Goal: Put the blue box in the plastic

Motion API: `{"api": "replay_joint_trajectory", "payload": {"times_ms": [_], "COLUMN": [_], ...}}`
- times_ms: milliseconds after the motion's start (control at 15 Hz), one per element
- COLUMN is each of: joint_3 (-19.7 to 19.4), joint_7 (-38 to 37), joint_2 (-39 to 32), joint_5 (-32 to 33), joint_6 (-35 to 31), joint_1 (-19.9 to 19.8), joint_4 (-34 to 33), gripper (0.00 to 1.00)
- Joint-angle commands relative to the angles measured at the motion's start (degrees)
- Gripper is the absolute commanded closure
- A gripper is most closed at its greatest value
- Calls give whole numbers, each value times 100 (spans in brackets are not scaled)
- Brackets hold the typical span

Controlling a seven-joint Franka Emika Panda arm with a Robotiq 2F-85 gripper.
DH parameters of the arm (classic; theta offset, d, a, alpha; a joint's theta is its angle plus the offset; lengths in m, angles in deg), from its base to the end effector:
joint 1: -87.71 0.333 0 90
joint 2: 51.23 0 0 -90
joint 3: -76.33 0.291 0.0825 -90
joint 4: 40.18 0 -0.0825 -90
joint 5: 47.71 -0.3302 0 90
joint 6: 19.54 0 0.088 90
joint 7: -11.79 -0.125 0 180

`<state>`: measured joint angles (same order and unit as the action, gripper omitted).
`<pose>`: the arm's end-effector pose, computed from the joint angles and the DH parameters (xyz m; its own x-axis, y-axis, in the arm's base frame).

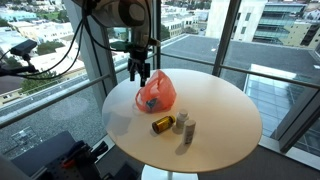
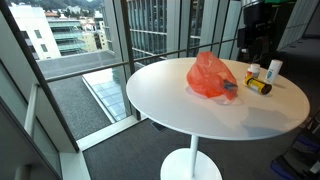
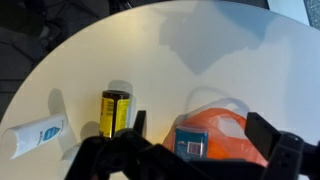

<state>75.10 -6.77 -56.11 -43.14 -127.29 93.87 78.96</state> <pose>0.4753 0.0337 0.3552 0.9456 -0.2142 -0.2448 -0.1802 -0.9715 0.1538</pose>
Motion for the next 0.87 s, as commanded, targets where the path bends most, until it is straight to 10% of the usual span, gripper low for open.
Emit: {"api": "replay_joint_trajectory", "payload": {"times_ms": [0,800], "joint_3": [127,263], "joint_7": [110,102], "joint_2": [671,1433], "joint_5": [139,27], "joint_6": [316,307], "joint_1": [-120,-288], "joint_4": [284,561], "gripper": [0,0]}}
